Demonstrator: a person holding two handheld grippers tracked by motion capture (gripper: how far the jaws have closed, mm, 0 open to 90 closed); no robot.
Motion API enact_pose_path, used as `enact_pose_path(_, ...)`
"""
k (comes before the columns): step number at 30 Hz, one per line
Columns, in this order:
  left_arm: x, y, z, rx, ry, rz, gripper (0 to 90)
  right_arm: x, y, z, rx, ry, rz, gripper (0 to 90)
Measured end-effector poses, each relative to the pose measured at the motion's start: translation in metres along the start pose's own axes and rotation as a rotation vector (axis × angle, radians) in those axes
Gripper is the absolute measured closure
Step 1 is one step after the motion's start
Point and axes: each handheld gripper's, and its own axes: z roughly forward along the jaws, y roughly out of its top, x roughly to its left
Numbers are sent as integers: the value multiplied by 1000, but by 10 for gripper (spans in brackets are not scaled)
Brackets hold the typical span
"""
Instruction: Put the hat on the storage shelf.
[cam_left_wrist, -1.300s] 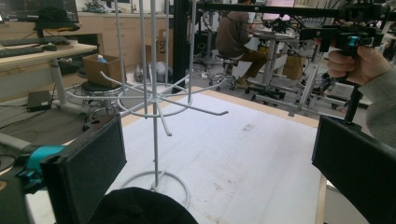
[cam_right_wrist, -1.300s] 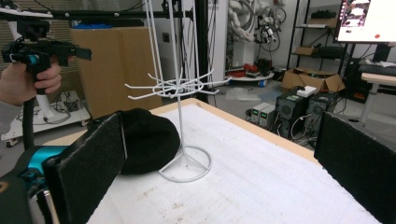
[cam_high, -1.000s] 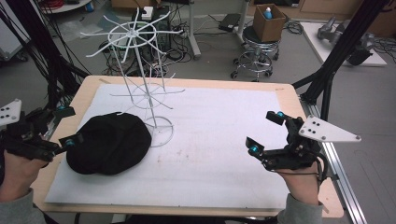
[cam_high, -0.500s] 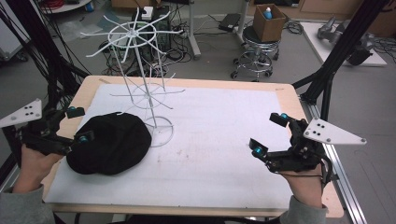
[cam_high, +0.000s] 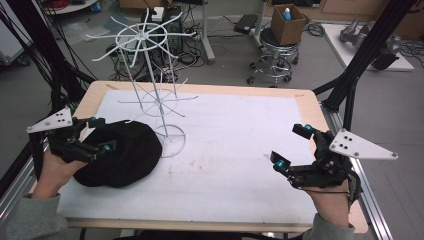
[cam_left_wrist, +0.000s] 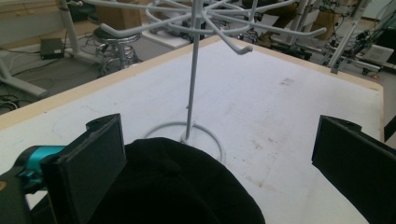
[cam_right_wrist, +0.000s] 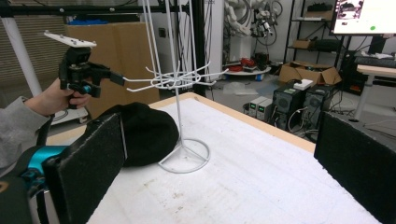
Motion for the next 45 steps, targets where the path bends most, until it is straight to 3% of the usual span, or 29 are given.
enact_pose_path(7,6,-6,16,38,-2,-16,30,2,-1,-2,11,-6,2,12)
enact_pose_path(16,10,-8,24,48,2,-27,30,3,-3,-6,17,-13,2,12)
enact_pose_path(26,18,-23,47,136,58,-25,30,4,-4,-8,28,-14,4,12)
enact_pose_path(33,22,-31,52,173,104,-13,30,3,-5,-8,29,-18,3,12)
enact_pose_path(45,24,-37,61,220,115,4,46,5,-6,-2,53,-3,-6,13)
